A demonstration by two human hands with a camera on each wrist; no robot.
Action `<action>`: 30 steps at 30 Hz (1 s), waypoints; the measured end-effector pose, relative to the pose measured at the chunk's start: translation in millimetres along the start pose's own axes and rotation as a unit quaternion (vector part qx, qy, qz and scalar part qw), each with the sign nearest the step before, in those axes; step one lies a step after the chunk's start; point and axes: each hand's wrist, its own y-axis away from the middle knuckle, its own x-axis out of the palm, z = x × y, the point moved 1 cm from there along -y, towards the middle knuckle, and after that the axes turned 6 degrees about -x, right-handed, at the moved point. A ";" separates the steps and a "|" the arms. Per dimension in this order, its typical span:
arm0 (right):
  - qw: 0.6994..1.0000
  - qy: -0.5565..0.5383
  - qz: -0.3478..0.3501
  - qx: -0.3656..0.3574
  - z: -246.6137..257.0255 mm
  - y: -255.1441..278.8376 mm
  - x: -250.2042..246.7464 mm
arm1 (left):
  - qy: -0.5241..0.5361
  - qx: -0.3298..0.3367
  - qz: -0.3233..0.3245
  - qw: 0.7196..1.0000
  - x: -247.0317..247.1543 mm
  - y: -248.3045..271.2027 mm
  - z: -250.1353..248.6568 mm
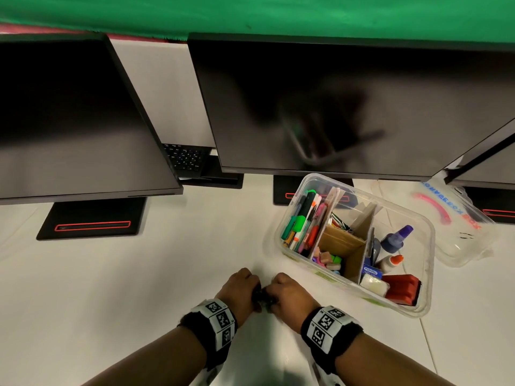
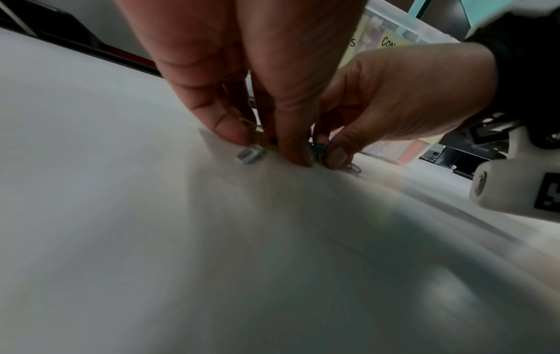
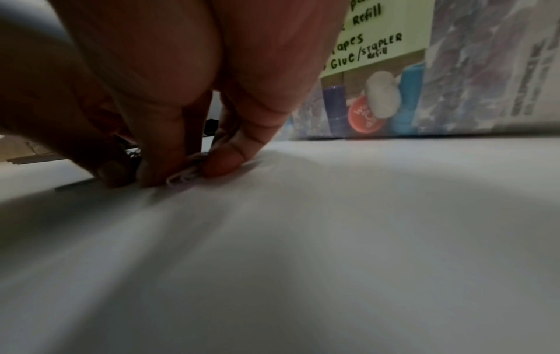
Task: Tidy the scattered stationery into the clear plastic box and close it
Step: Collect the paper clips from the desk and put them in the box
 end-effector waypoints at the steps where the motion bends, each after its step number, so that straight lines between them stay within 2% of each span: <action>1: 1.000 0.003 -0.001 0.000 -0.2 -0.2 0.0 | 0.001 0.003 0.002 1.000 0.0 -0.7 -0.3; 9: 0.999 0.038 0.012 0.020 2.5 -5.4 -4.3 | -0.021 0.024 0.006 0.999 0.9 -1.6 -1.3; 14: 0.998 0.031 0.001 0.047 6.5 -0.1 -16.5 | 0.034 0.004 0.000 0.999 -11.5 -1.5 -1.4; 24: 0.996 -0.020 -0.087 0.004 33.7 22.7 -44.3 | 0.064 -0.022 -0.029 0.997 -29.2 1.0 9.9; 30: 0.979 -0.073 -0.191 -0.017 54.4 36.5 -101.2 | 0.120 -0.007 -0.068 0.990 -52.2 4.4 -4.8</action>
